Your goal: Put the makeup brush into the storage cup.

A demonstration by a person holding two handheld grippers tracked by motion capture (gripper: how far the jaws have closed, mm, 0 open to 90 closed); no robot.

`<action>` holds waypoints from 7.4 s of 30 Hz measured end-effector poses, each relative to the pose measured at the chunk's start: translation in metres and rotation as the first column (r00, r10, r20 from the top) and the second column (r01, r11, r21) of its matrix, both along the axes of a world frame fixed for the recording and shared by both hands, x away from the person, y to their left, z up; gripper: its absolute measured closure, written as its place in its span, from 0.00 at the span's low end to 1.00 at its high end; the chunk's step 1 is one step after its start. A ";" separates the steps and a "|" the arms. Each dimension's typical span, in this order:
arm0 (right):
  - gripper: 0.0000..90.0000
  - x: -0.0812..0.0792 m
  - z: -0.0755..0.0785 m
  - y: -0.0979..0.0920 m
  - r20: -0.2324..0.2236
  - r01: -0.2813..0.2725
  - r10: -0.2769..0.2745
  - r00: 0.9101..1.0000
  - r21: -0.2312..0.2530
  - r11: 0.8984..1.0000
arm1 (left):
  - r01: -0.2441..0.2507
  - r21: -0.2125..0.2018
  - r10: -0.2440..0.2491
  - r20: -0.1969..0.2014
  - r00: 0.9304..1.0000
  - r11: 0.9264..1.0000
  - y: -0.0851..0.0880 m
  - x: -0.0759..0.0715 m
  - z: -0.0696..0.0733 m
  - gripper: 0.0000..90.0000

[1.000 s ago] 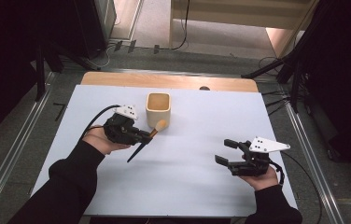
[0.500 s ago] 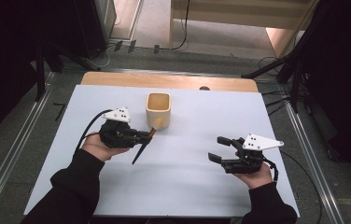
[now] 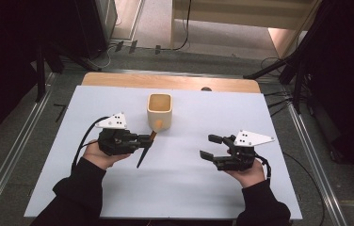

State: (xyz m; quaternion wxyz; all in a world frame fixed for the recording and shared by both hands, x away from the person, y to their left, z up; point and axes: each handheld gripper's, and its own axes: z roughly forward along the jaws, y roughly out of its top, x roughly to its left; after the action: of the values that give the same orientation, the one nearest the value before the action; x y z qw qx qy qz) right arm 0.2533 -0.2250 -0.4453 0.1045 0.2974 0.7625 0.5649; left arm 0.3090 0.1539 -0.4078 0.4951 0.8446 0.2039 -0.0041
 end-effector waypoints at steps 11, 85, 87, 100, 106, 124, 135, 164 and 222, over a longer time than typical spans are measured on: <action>0.38 0.008 0.008 0.018 -0.005 -0.034 0.034 0.999 0.015 0.999 | 0.016 -0.002 -0.015 0.016 1.000 1.000 -0.009 -0.005 -0.001 0.88; 0.88 0.027 -0.021 0.120 -0.131 -0.222 0.229 0.964 0.066 0.973 | 0.043 -0.056 -0.042 0.028 0.999 0.997 -0.027 -0.012 0.000 0.86; 0.88 0.027 -0.019 0.121 -0.129 -0.221 0.226 0.966 0.052 0.974 | 0.059 -0.040 -0.058 0.028 0.998 0.997 -0.027 -0.012 0.001 0.75; 0.88 0.023 -0.015 0.129 -0.132 -0.245 0.234 0.963 -0.079 0.966 | 0.071 0.009 -0.071 0.063 0.995 0.997 -0.025 -0.013 0.008 0.64; 0.88 0.022 -0.016 0.134 -0.136 -0.254 0.242 0.961 -0.084 0.963 | 0.070 0.025 -0.071 0.057 0.996 0.997 -0.026 -0.013 0.007 0.70; 0.87 0.023 -0.015 0.134 -0.139 -0.270 0.258 0.956 -0.077 0.960 | 0.088 0.025 -0.089 0.038 0.995 0.996 -0.026 -0.012 0.005 0.86; 0.75 0.024 -0.014 0.132 -0.121 -0.259 0.251 0.960 -0.052 0.965 | 0.072 0.006 -0.072 0.036 0.997 0.997 -0.023 -0.011 0.008 0.86; 0.38 0.016 -0.007 0.081 -0.023 -0.204 0.204 0.979 -0.002 0.979 | -0.020 -0.030 0.022 0.050 0.999 0.999 0.006 -0.004 0.014 0.86; 0.25 -0.002 -0.019 -0.004 0.033 -0.002 0.002 0.999 -0.011 1.000 | -0.120 -0.018 0.121 0.079 0.989 0.993 0.009 0.041 0.056 0.86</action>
State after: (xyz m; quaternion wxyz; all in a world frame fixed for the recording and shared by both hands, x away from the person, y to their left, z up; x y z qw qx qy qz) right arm 0.2517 -0.2290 -0.4648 0.1181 0.2866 0.7641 0.5657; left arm 0.3498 0.1632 -0.3517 0.5076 0.8270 0.2344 0.0584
